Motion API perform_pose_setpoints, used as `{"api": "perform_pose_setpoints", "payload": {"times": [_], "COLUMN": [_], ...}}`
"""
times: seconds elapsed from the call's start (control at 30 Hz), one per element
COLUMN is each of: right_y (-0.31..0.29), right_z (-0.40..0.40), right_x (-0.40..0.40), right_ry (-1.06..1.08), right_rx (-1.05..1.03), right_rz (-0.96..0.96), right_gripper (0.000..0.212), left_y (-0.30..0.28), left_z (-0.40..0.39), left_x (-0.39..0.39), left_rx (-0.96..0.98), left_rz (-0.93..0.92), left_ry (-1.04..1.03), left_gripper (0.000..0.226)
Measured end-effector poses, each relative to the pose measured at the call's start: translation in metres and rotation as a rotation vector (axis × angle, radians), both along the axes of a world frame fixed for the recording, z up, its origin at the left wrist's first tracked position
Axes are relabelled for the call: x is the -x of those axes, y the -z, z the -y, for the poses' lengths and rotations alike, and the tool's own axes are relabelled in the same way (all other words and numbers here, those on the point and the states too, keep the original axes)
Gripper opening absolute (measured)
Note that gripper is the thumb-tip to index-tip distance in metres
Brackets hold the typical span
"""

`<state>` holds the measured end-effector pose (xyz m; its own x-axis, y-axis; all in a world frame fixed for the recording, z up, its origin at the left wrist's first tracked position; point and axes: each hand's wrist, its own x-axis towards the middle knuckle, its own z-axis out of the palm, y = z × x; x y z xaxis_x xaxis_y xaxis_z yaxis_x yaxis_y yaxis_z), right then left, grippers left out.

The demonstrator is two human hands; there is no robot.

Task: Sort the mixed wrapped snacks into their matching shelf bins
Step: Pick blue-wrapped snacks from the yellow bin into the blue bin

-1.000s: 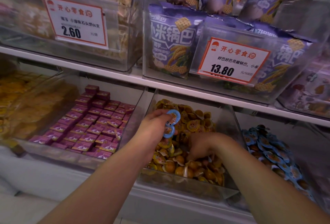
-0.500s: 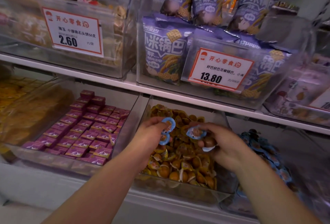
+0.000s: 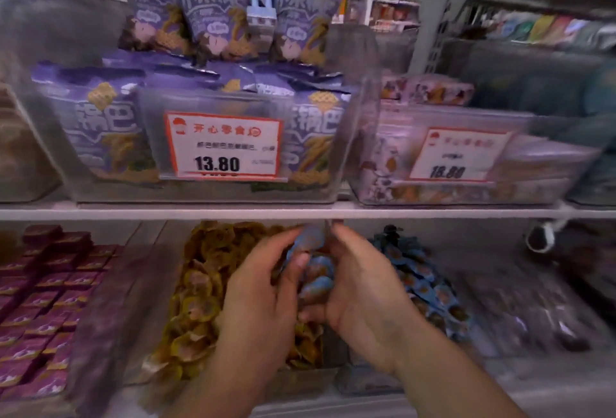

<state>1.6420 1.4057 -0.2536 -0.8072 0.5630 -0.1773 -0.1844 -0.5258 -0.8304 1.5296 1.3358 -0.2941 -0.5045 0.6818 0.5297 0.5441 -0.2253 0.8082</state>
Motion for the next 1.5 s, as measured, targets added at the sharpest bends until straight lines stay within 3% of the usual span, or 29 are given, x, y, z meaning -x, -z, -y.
{"api": "perform_pose_setpoints", "payload": {"times": [0.07,0.17,0.3,0.33,0.47,0.57,0.7,0.8,0.93,1.03,1.13,1.23,1.3,1.43,1.5], "right_y": [0.001,0.010,0.022,0.023,0.036,0.050,0.058,0.057,0.041,0.025,0.017,0.020,0.028,0.065,0.081], "right_z": [-0.005,-0.017,-0.046,-0.057,-0.097,-0.113,-0.116,-0.109,-0.063,-0.008,0.035,0.046,0.038,0.016,0.006], "right_x": [-0.014,-0.036,-0.069,-0.079,-0.120,-0.139,-0.147,-0.141,-0.125,-0.101,-0.056,0.015,0.066,0.130,0.135], "right_ry": [0.024,0.182,0.370,0.428,0.534,0.547,0.613,0.718,0.782,0.633,0.246,-0.148,-0.319,-0.508,-0.510], "right_rx": [-0.015,-0.111,-0.135,-0.109,-0.174,-0.367,-0.467,-0.565,-1.077,-1.376,-1.363,-1.392,-1.436,-1.578,-1.513], "right_rz": [0.001,0.174,0.200,0.213,0.433,0.615,0.555,0.461,0.449,0.339,0.282,0.499,0.645,0.797,0.761], "right_gripper": [0.039,0.037,0.024,0.020,0.015,0.026,0.035,0.033,0.024,0.024,0.028,0.031,0.033,0.034,0.036], "left_y": [0.000,0.004,0.010,0.012,0.023,0.028,0.025,0.023,0.025,0.031,0.031,0.028,0.026,0.035,0.040], "left_z": [-0.009,-0.024,-0.035,-0.036,-0.043,-0.044,-0.031,0.002,0.048,0.075,0.099,0.112,0.115,0.113,0.111], "left_x": [-0.015,-0.041,-0.066,-0.067,-0.045,-0.025,-0.003,0.012,0.038,0.060,0.075,0.092,0.098,0.100,0.098], "left_rx": [0.061,0.147,0.218,0.221,0.189,0.192,0.193,0.203,0.257,0.293,0.232,0.185,0.280,0.394,0.356], "left_rz": [-0.160,-0.302,-0.040,-0.064,-0.454,-0.359,-0.263,-0.219,-0.214,-0.263,-0.360,-0.438,-0.444,-0.511,-0.469], "left_ry": [0.037,0.192,0.433,0.414,0.176,0.152,0.175,0.071,-0.076,-0.094,-0.189,-0.337,-0.342,-0.266,-0.228], "left_gripper": [0.034,0.046,0.066,0.063,0.037,0.032,0.029,0.022,0.018,0.027,0.027,0.031,0.036,0.044,0.043]}}
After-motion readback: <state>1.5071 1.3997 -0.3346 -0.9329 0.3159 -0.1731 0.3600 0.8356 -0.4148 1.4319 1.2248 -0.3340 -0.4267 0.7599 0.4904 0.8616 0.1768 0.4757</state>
